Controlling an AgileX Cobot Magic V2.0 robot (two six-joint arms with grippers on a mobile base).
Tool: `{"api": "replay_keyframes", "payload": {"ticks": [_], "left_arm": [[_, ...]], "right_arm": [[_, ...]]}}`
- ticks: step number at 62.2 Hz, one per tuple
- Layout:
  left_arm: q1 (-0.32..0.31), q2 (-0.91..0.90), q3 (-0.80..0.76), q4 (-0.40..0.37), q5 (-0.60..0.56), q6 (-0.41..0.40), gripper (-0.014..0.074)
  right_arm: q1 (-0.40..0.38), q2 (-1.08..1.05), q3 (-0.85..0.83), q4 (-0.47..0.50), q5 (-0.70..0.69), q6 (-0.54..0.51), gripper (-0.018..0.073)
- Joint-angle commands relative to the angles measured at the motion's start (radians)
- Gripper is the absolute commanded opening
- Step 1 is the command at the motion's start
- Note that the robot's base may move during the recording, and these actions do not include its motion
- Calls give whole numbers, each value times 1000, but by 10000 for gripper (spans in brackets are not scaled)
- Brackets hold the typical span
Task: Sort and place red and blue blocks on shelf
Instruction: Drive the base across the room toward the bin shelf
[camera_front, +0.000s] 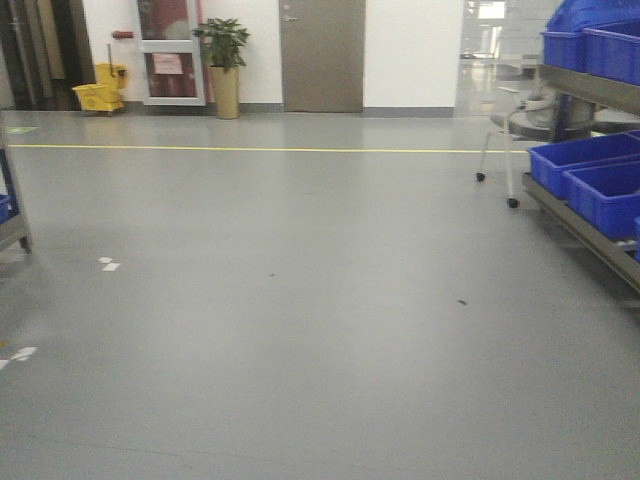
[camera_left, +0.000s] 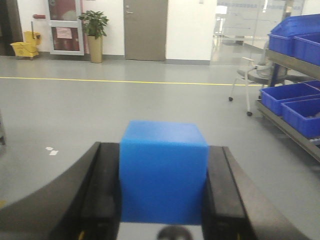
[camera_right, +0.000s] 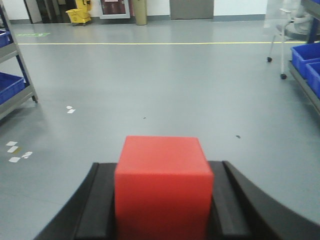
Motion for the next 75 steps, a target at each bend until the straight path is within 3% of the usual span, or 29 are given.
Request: {"api": "replay_keyframes", "payload": {"ticks": [1, 75], "left_arm": [[1, 5, -29, -6, -89, 2, 124], [1, 5, -29, -6, -89, 2, 124]], "right_arm": [[-7, 6, -31, -8, -94, -1, 68], [-7, 6, -31, -8, -94, -1, 68]]}}
